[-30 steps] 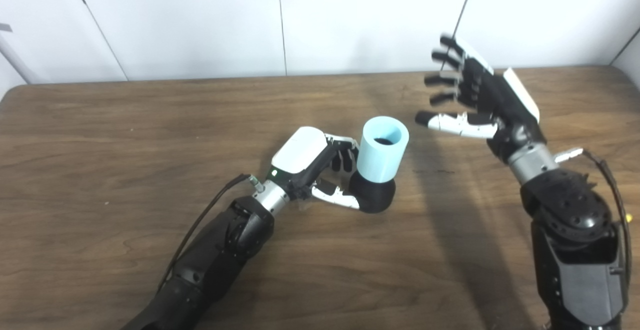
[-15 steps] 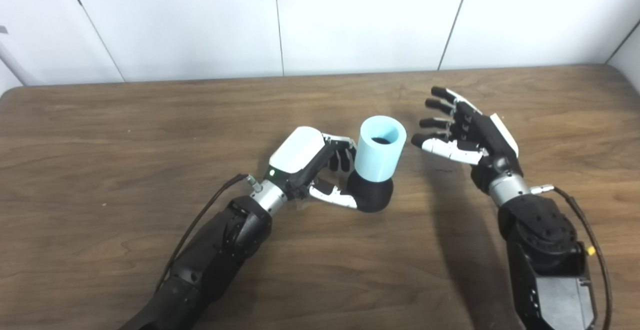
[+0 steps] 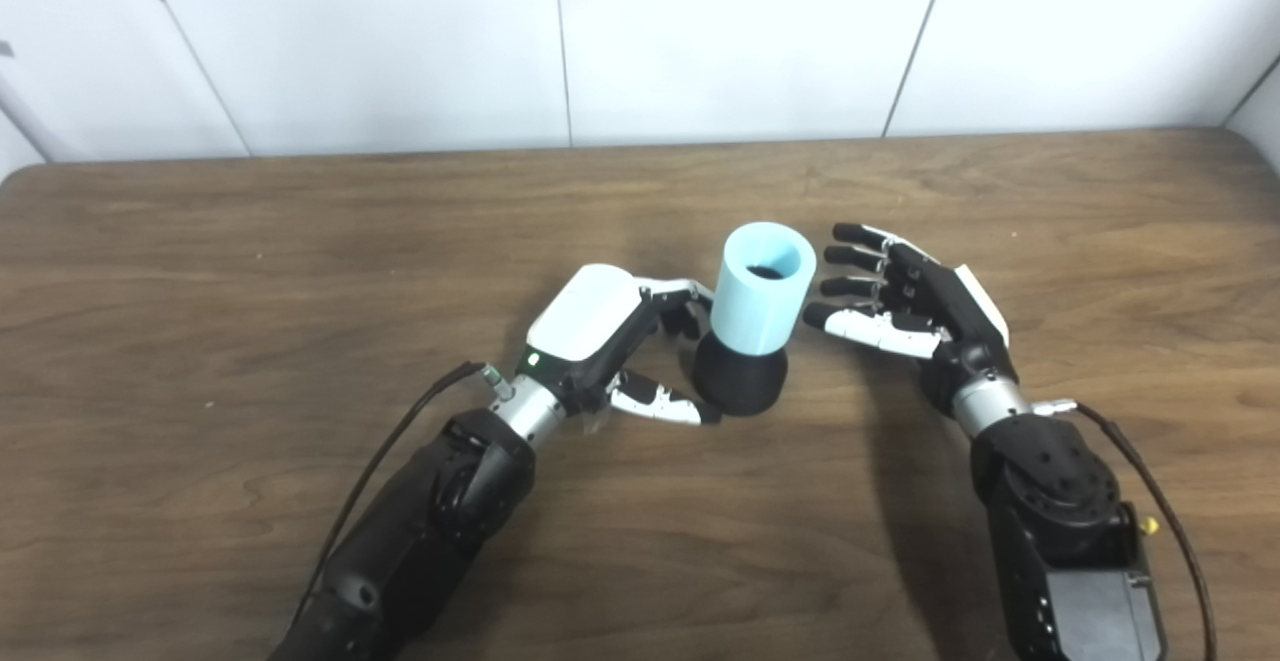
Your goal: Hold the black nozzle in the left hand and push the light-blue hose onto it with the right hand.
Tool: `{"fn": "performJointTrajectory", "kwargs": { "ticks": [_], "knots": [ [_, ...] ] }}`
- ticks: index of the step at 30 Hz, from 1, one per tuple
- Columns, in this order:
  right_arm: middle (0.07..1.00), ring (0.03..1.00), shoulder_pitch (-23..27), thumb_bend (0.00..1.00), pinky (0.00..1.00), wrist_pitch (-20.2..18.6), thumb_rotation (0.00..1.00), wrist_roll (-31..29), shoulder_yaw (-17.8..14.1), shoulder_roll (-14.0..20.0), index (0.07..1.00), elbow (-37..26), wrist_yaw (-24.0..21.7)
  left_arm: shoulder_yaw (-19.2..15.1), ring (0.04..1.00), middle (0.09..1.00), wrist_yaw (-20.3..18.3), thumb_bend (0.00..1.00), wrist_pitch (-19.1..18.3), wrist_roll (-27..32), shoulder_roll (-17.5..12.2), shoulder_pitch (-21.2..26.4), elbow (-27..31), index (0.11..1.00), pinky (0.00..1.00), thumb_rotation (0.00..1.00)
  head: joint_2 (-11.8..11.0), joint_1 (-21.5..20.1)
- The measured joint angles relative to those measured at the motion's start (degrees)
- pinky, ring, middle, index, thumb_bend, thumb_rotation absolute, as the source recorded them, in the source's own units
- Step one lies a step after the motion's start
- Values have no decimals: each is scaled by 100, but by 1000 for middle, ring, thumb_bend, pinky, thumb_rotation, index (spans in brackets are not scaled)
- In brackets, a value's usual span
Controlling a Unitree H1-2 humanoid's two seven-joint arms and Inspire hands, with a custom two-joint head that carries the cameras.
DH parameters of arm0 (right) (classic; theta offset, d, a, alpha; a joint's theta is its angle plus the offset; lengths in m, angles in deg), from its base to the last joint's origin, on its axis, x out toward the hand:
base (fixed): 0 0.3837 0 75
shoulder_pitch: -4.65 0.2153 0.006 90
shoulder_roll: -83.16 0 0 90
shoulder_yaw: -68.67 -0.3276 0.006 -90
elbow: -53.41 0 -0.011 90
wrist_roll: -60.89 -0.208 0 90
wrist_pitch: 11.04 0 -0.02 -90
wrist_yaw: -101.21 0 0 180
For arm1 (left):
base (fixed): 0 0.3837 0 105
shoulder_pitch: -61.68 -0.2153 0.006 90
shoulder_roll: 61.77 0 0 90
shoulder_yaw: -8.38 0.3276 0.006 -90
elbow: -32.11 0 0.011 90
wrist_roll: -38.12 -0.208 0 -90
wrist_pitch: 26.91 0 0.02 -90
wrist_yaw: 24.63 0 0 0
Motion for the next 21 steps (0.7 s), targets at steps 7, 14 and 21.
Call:
{"fn": "performJointTrajectory", "kwargs": {
  "ticks": [7, 14, 21],
  "knots": [
    [765, 678, -28, 633, 499, 236, 141, -8, -33, -16, 761, 43, 114, -285, 1000, 1000, -195, 1000, -258, 46, 15, -426, 430, 1000, 912, 391, 0, 44],
    [758, 691, -135, 627, 500, 783, 146, 2, -35, -34, 764, 188, 230, -973, 976, 1000, -107, 973, -604, 306, -56, -562, 268, 1000, 799, 296, 0, 36],
    [701, 598, -174, 569, 429, 929, 120, -279, -185, -60, 719, 379, 258, -1837, 669, 790, -135, 695, -371, 2201, 268, -726, 199, 788, 534, 160, -44, 80]
  ]
}}
